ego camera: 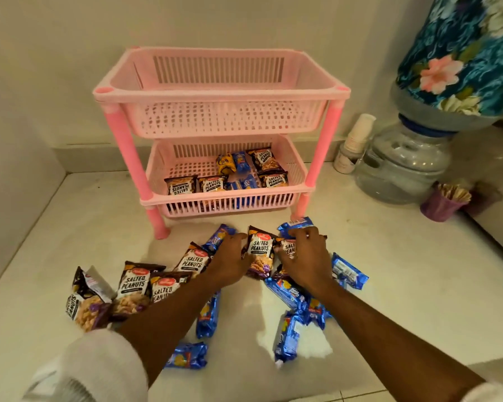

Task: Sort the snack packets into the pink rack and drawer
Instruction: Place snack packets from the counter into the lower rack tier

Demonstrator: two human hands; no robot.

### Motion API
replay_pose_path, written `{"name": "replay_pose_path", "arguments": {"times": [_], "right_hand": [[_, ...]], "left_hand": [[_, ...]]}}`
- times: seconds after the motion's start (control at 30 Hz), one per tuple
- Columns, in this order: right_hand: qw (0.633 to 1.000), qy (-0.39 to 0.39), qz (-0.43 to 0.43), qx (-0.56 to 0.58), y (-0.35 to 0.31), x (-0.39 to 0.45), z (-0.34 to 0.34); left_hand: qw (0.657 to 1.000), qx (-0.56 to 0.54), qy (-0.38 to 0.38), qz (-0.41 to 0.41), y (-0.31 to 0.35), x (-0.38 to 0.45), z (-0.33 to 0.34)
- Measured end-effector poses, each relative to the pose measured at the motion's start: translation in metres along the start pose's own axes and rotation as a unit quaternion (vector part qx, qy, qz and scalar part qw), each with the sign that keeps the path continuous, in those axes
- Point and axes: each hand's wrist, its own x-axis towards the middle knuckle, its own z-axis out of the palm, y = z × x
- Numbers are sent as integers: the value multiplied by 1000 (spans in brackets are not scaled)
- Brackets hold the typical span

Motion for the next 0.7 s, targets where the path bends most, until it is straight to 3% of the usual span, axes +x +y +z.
{"name": "replay_pose_path", "arguments": {"times": [0.27,0.4,0.7], "right_hand": [[995,-8,51,87,18,-9,11],[982,-21,79,167,18,-7,12],[940,7,128,317,29,7,2]], "left_hand": [[984,24,77,-159,9,45,56],[967,-51,82,-235,24,45,60],[941,-227,138,-208,67,21,40]]}}
